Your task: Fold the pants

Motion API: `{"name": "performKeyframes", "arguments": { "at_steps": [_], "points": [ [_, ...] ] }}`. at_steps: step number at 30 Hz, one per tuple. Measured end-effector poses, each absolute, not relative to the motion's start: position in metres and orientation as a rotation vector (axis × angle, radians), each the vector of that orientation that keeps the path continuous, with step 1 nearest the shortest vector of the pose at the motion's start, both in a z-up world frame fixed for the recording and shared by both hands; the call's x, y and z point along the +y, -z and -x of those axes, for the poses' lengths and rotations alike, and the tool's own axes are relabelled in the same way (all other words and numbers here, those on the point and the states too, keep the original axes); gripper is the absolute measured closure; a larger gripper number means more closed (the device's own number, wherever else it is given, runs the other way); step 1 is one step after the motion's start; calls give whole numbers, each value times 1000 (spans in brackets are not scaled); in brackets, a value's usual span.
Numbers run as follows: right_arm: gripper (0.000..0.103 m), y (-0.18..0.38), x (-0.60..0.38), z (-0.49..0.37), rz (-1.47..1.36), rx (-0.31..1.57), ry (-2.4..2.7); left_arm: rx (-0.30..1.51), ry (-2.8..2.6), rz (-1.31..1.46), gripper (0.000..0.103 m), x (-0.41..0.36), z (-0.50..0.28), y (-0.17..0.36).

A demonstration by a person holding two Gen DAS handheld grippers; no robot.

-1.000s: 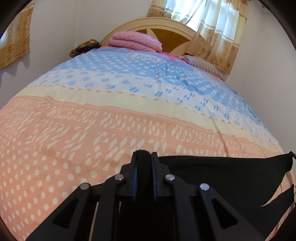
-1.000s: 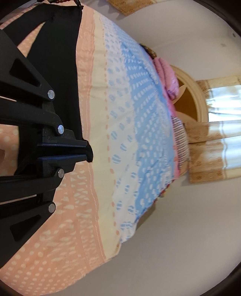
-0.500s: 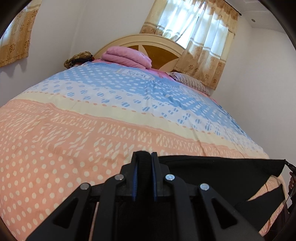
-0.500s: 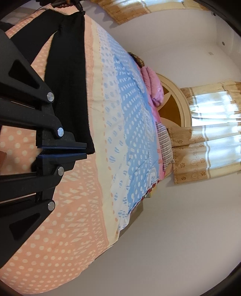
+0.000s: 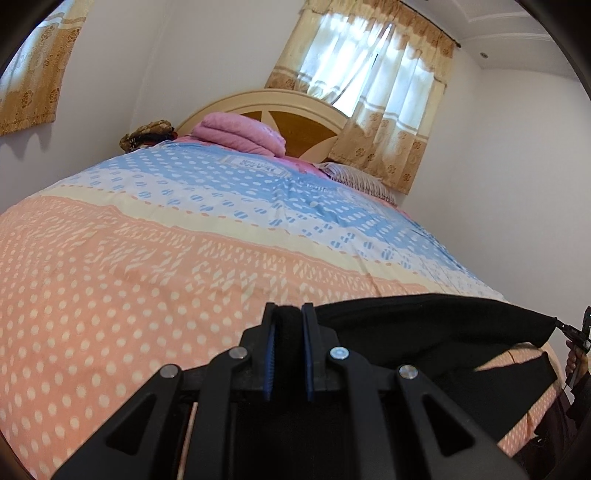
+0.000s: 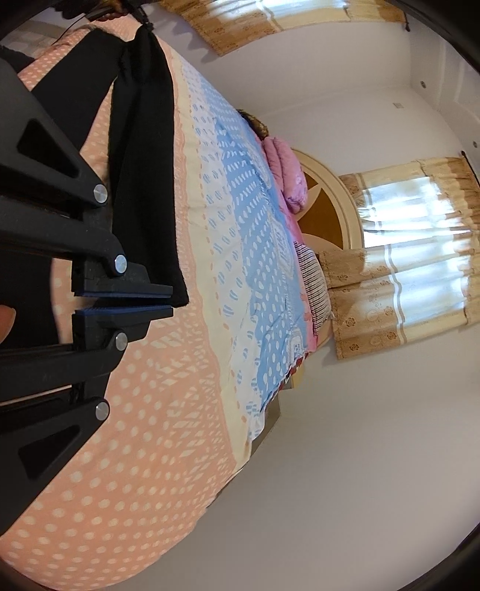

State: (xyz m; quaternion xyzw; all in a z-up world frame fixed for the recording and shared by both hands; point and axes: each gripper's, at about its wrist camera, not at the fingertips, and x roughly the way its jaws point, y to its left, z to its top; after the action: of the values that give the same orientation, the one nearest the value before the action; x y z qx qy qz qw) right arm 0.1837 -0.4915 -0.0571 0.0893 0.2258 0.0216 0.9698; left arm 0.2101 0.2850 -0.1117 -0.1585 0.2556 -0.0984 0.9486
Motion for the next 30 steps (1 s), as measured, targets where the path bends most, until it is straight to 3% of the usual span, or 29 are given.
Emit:
{"name": "performKeyframes", "arguments": {
  "at_steps": [17,21,24,28,30],
  "points": [
    [100,121,-524,-109,-293,529,32,557,202,276,87,287,-149,165],
    [100,124,-531,-101,-285,539,99,550,183,251,80,286,-144,167],
    [99,122,-551,-89,-367,514,148,540,148,226,59,291,-132,167],
    [99,108,-546,-73,-323,478,175,538,123,220,48,306,-113,165],
    [99,100,-528,-71,-259,475,150,540,103,222,48,314,-103,164]
  ]
}}
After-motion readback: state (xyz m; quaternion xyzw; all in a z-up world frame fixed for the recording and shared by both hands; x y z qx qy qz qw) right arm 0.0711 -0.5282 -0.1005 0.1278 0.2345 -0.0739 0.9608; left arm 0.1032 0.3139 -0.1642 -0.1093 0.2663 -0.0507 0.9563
